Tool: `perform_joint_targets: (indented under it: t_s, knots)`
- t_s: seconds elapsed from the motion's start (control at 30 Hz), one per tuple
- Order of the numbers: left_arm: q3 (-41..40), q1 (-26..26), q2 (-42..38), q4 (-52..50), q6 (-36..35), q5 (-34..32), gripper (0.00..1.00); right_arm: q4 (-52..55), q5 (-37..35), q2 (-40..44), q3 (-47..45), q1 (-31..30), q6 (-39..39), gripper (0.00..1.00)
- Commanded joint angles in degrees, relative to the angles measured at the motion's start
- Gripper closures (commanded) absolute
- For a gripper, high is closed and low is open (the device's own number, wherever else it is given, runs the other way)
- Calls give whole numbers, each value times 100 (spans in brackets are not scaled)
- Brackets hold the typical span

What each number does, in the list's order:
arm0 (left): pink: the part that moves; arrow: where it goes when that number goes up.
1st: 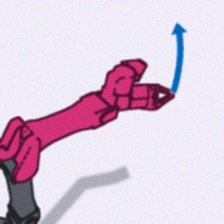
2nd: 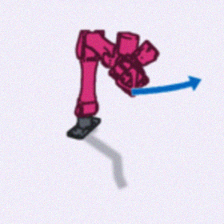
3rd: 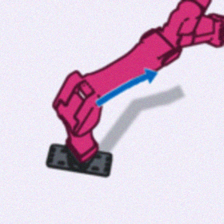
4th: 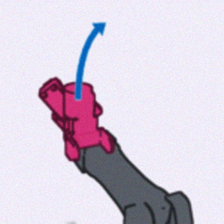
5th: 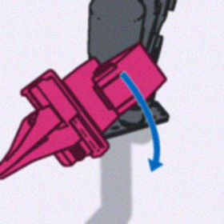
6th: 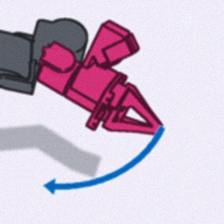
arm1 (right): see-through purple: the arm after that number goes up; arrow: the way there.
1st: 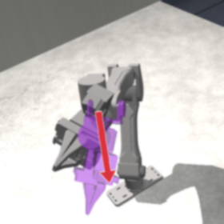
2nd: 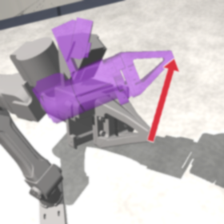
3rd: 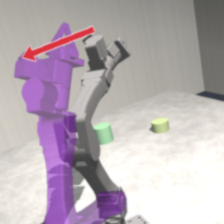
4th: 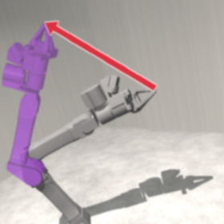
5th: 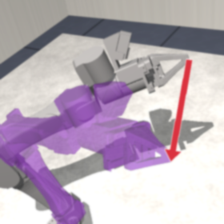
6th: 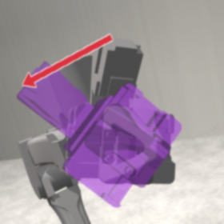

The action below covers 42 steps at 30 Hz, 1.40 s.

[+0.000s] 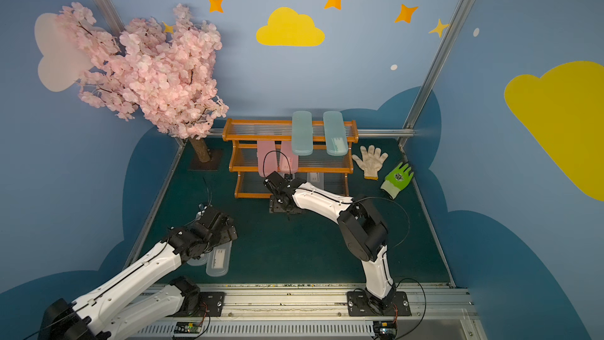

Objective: Place the pencil cases on the shelf according to color
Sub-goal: Place the pencil case on the shelf.

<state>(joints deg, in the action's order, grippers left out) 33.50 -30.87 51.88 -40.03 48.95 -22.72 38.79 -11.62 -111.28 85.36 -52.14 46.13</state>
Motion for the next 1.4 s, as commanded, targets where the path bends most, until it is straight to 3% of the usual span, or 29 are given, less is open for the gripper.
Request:
perform_joint_targets:
  t_s: [0.0, 0.3, 0.53, 1.0, 1.23, 1.37]
  knots:
    - [-92, 42, -162, -172, 102, -54, 0, 137, 5, 316, -288, -72, 202, 14]
    - [-245, 46, 90, -81, 133, 63, 0, -383, 22, -193, -329, -130, 64, 45]
    - [-278, 53, 461, 99, 97, 239, 0, -560, -159, -623, 36, 8, -138, 54]
    - [-273, 46, 950, 317, 87, 822, 0, -688, -70, -324, -21, 134, -339, 55]
    - [-408, -80, 1017, 482, 245, 1014, 0, -545, 0, 196, -646, -142, -133, 34]
    - [-391, -252, 1110, 624, 405, 1093, 0, -425, -123, 610, -1027, -377, -79, 31]
